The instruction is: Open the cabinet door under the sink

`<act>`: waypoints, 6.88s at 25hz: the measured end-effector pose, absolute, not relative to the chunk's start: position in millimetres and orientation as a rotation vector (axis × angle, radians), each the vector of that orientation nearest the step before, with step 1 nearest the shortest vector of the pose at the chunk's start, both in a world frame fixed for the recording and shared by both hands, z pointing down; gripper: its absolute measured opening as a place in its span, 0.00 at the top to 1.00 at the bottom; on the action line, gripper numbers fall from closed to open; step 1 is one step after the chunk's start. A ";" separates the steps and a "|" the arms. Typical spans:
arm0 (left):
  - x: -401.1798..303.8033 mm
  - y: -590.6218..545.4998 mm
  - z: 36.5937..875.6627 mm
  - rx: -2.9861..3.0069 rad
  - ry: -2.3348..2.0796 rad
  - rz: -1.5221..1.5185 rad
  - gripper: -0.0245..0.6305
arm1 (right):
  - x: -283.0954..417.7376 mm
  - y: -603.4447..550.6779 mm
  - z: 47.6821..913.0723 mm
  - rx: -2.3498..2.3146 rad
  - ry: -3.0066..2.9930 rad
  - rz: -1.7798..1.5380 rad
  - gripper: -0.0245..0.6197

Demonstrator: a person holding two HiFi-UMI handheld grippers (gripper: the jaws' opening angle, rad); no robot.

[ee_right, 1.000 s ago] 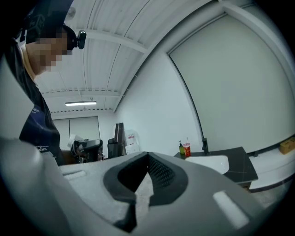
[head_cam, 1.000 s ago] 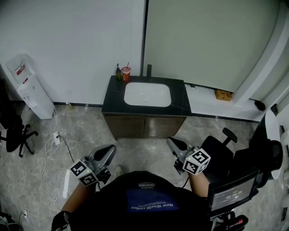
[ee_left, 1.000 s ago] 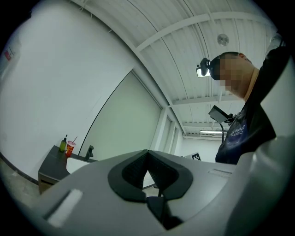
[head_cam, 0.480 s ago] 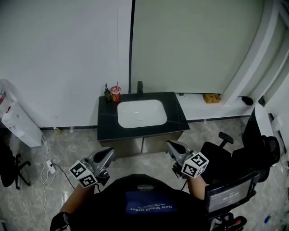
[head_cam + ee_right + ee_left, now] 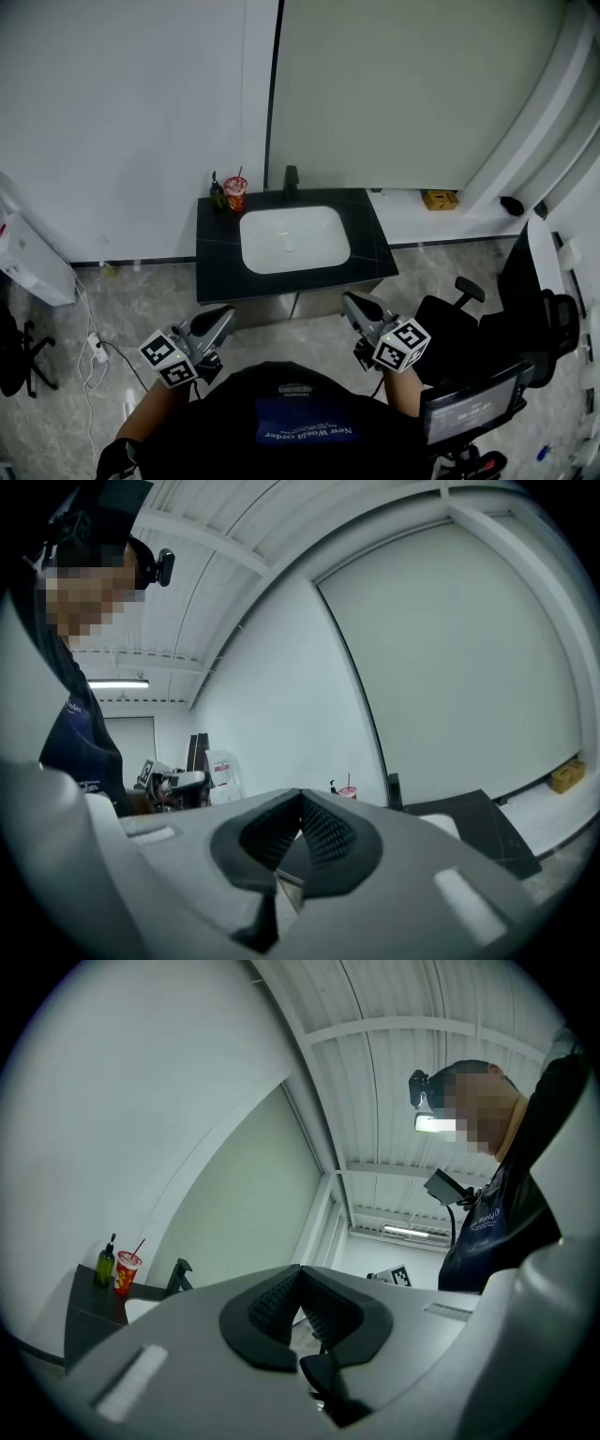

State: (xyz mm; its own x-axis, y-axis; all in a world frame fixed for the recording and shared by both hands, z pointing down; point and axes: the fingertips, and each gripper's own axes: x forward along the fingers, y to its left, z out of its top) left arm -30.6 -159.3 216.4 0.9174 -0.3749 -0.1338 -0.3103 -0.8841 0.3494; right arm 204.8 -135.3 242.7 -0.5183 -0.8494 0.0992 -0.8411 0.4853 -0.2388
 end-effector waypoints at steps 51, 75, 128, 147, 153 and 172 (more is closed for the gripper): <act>10.9 -257.1 391.6 2.611 -1.143 0.298 0.96 | 183.8 -342.7 309.1 -0.930 3.059 -0.571 0.96; -19.0 -227.7 657.5 2.759 -1.157 1.504 0.52 | 79.6 -287.6 473.2 -0.668 3.153 -0.858 0.96; -14.0 -266.4 706.4 2.577 -0.402 2.360 0.55 | 133.4 -261.7 507.0 -0.664 3.104 -0.940 0.96; -37.5 -242.6 709.7 2.481 0.028 2.434 0.65 | 133.0 -266.5 506.2 -0.770 3.016 -0.997 0.96; -45.3 -230.8 710.9 2.444 0.163 2.477 0.65 | 134.5 -266.5 505.5 -0.782 3.010 -0.987 0.96; -79.6 -202.8 715.2 2.323 0.415 2.717 0.68 | 137.3 -265.2 505.7 -0.795 2.991 -0.983 0.96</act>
